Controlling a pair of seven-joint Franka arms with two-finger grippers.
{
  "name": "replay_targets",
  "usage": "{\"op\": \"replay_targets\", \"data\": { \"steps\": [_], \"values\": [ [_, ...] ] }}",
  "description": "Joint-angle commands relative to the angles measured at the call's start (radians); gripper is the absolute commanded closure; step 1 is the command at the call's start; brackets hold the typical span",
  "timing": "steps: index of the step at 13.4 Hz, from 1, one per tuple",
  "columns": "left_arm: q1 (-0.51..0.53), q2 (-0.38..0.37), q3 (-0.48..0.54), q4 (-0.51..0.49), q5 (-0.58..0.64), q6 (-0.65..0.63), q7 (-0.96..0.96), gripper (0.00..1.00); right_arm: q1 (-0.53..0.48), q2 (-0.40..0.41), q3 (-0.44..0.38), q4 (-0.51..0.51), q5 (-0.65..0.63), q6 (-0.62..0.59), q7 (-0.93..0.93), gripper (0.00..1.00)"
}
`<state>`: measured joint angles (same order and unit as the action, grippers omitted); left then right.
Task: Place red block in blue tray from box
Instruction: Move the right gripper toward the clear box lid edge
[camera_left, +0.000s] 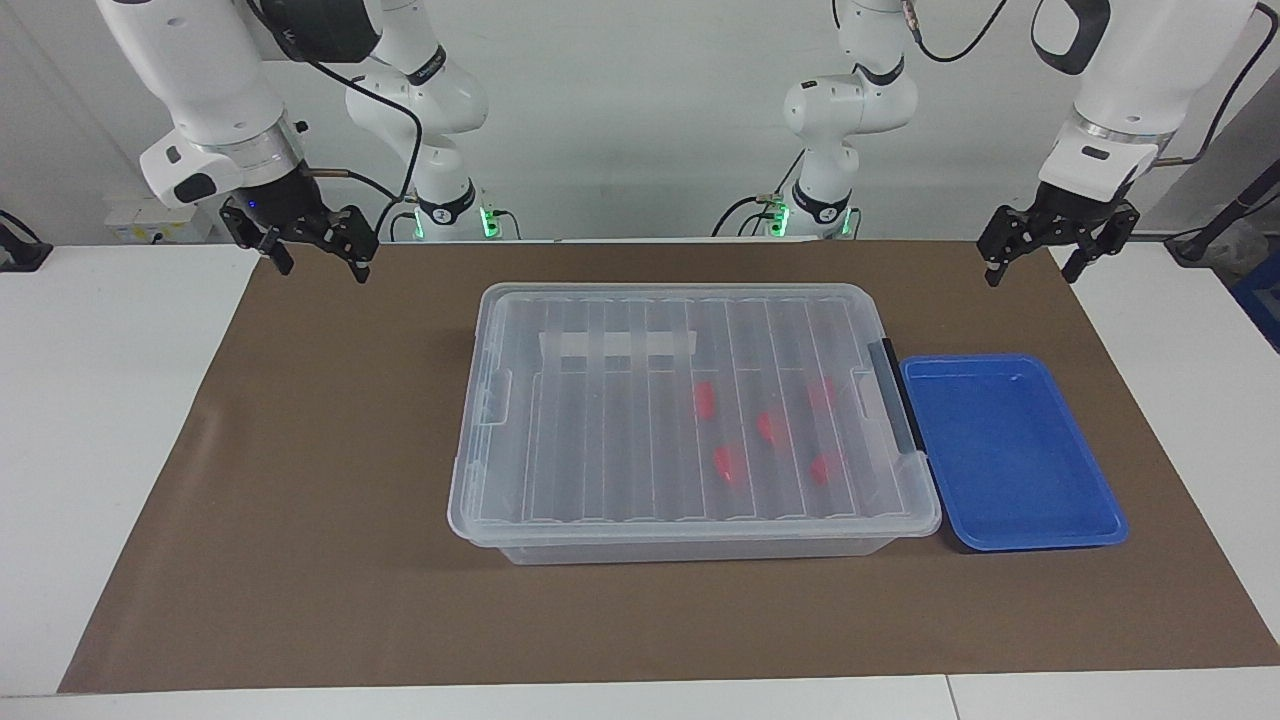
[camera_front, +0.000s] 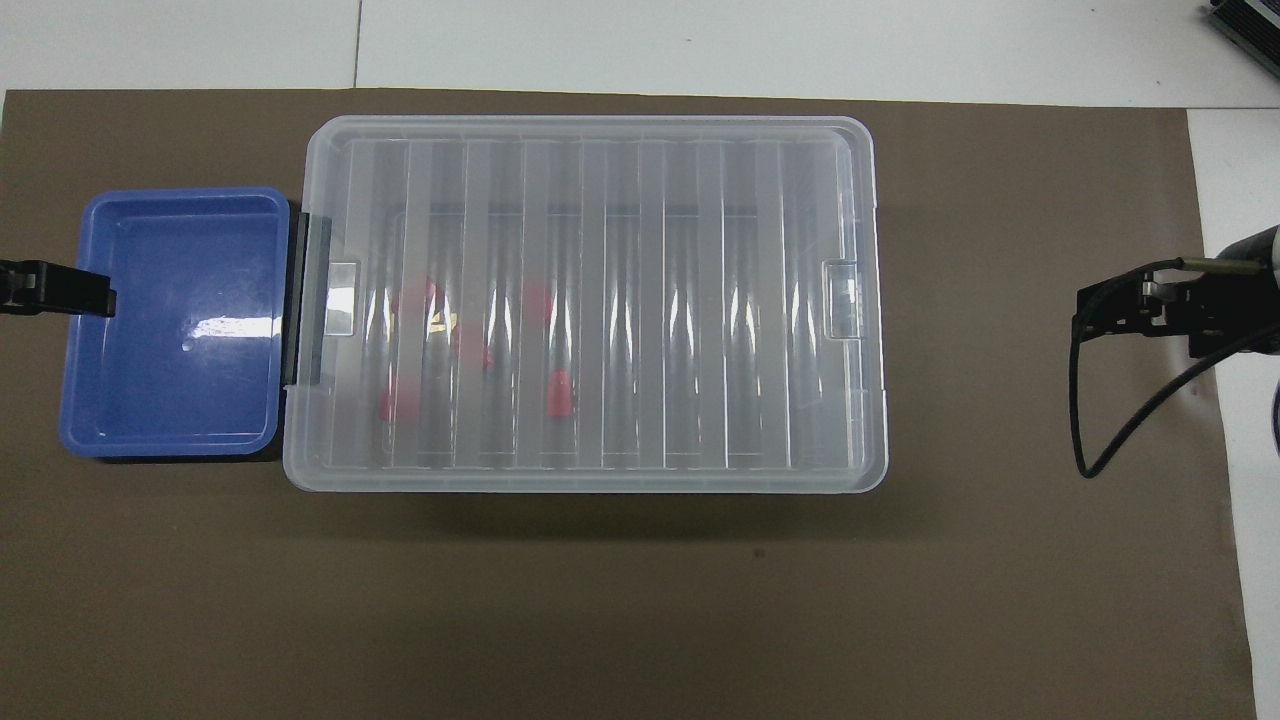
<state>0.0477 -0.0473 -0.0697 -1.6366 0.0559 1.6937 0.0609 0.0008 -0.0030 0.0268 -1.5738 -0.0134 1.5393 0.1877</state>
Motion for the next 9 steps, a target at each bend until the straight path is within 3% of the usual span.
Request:
{"op": "replay_targets", "data": {
  "steps": [1, 9],
  "values": [
    [0.006, -0.026, 0.002, -0.026, -0.015, -0.003, 0.003, 0.0, -0.005, -0.009, 0.002, -0.029, 0.012, 0.03, 0.006, 0.0],
    [0.006, -0.026, 0.002, -0.026, -0.015, -0.003, 0.003, 0.0, 0.005, -0.009, 0.01, -0.075, 0.015, 0.108, 0.044, 0.0]
  ]
}}
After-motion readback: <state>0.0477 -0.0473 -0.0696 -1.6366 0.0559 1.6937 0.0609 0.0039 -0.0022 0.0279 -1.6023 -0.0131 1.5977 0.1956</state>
